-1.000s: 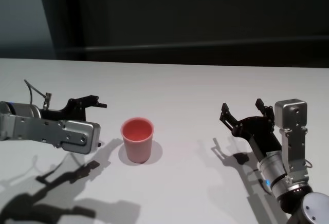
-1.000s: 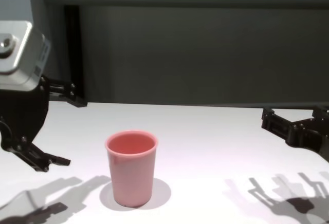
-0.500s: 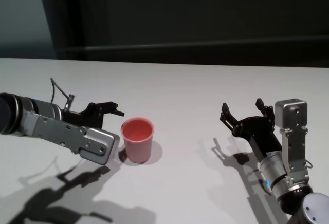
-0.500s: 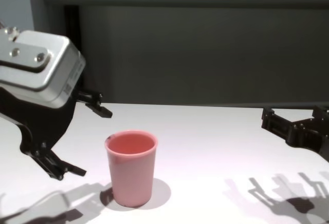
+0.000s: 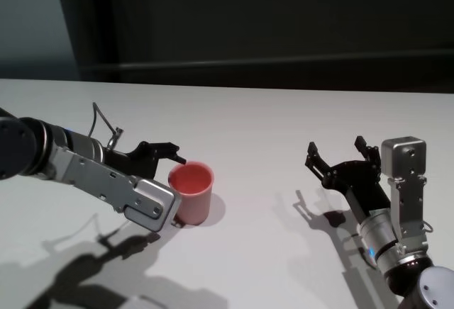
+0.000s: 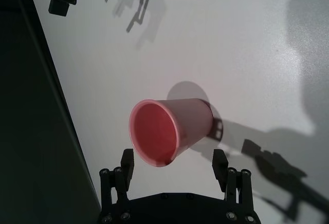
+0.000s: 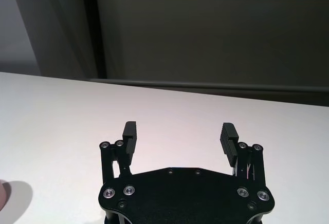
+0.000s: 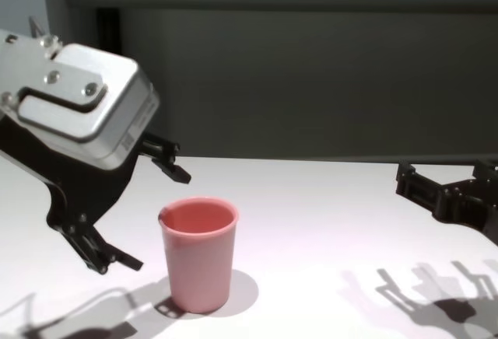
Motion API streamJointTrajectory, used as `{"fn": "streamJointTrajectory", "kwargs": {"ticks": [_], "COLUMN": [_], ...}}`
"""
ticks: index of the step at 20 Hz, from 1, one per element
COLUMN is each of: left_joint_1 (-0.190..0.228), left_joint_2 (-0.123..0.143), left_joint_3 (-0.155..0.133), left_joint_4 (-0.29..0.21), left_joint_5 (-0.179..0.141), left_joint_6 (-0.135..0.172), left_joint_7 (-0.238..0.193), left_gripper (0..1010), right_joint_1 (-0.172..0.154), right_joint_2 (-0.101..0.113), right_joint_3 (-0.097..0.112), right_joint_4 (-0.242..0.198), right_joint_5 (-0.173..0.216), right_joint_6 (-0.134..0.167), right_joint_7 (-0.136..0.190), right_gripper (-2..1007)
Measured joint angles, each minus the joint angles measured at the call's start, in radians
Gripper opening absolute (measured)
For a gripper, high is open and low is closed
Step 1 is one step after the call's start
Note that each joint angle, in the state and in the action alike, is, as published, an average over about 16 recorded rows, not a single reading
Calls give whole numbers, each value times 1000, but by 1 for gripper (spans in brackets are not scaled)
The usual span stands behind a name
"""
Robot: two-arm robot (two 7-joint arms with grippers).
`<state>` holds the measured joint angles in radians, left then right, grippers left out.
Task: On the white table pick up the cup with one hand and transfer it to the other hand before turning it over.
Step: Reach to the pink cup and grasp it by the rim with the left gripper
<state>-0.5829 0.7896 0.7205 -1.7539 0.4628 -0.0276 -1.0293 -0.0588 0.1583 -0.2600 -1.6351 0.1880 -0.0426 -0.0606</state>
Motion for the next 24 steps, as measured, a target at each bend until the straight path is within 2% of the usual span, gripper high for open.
{"fn": "streamJointTrajectory", "kwargs": {"ticks": [11,24], "left_joint_1": [-72,-122], "left_joint_2": [-41,-84], "left_joint_3": [83,159], "left_joint_4": [31,88], "left_joint_5": [37,56], "left_joint_6": [2,2], "left_joint_7": [-70,-107], "left_gripper": [1003,1003], "right_joint_1": [0,0], "right_joint_2": [0,0], "right_joint_3": [0,0], "right_joint_4": [0,0], "right_joint_5": [0,0], "right_joint_6": [0,0], "right_joint_7": [0,0], "right_gripper": [1002,1002]}}
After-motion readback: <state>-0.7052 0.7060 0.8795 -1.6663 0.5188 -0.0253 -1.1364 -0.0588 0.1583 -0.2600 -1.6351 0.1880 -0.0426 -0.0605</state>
